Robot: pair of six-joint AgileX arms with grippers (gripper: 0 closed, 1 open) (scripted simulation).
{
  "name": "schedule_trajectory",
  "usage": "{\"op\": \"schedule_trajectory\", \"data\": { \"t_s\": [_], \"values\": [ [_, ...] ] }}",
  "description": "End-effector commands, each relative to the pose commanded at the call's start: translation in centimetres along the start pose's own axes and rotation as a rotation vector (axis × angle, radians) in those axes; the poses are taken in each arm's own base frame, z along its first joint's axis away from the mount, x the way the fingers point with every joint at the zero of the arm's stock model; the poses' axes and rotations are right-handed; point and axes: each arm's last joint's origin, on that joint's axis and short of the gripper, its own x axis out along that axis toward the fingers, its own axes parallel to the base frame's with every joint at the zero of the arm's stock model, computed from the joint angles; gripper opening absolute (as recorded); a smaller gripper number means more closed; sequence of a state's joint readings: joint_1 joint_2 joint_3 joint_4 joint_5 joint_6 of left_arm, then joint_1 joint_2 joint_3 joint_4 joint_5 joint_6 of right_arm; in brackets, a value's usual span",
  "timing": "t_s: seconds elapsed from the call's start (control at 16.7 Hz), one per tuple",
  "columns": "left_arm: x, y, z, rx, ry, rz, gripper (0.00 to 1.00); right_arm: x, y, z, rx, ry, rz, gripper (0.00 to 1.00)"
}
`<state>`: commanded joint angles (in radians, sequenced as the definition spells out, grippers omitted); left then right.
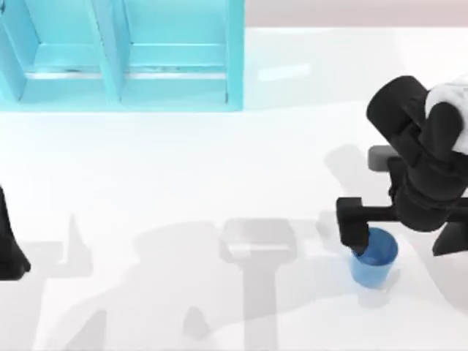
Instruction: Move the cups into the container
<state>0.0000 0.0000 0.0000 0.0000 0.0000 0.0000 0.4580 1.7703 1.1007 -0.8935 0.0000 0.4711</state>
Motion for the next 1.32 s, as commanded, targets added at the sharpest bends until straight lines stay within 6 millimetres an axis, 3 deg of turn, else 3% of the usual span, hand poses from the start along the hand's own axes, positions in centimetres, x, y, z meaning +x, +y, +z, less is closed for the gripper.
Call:
{"op": "schedule_trajectory", "data": {
  "t_s": [0.18,0.42,1.2,1.32],
  "values": [
    [0.00,0.00,0.00,0.000,0.000,0.000,1.00,1.79,-0.16,-0.34,0.000,0.006,-0.003,1.00],
    [0.00,0.00,0.00,0.000,0.000,0.000,1.00,1.84,-0.17,-0.35,0.000,0.007,-0.003,1.00],
    [0.00,0.00,0.00,0.000,0.000,0.000,1.00,1.84,-0.17,-0.35,0.000,0.007,-0.003,0.02],
    [0.00,0.00,0.00,0.000,0.000,0.000,1.00,1.84,-0.17,-0.35,0.000,0.007,-0.003,0.00]
  ]
}}
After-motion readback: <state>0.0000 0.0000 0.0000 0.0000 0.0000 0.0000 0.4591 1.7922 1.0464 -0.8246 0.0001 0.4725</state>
